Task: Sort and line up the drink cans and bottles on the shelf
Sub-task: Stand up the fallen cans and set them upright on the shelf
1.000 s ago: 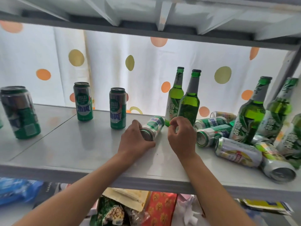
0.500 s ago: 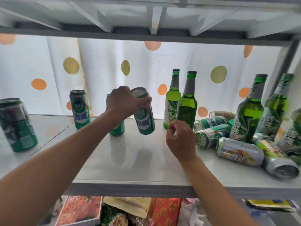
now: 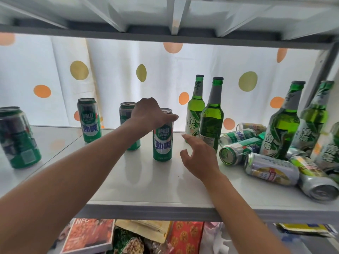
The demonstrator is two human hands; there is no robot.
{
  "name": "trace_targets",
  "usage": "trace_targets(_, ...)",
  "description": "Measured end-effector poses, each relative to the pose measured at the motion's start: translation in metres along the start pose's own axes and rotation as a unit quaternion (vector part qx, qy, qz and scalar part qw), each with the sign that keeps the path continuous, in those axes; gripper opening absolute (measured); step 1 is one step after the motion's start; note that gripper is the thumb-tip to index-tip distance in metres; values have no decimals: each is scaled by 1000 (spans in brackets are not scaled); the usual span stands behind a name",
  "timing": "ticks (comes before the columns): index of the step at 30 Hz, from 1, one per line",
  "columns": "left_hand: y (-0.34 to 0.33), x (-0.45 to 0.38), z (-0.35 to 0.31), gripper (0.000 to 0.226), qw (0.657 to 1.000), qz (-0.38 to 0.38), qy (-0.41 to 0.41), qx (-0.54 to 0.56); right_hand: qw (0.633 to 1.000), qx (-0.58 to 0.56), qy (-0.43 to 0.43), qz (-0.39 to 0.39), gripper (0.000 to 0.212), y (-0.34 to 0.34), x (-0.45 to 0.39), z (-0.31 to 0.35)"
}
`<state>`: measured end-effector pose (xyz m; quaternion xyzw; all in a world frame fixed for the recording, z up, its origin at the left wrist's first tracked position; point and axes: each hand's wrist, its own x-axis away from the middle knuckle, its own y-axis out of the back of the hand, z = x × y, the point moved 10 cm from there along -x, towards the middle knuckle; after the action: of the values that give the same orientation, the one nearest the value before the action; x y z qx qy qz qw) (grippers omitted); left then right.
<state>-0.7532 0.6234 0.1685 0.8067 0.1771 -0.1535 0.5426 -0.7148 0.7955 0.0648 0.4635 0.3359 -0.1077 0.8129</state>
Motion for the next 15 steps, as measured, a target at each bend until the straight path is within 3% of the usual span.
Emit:
trace_targets(7,0,13,-11,69,992,-55,-75,-86,998,6,28,47,63,-8,3,7)
trace_targets(10,-9,29,-16,73,972,-36,-168,-163,994,78,71,20,63,-2,3,22)
trace_targets(13,-14,51,6,46,981,-76,-165,-60,986,137,97,-23,66,4,5,37)
trace_targets(15,-27,64,30,60,989,-56,-135,28,981,153,108,-38,67,7,7,43)
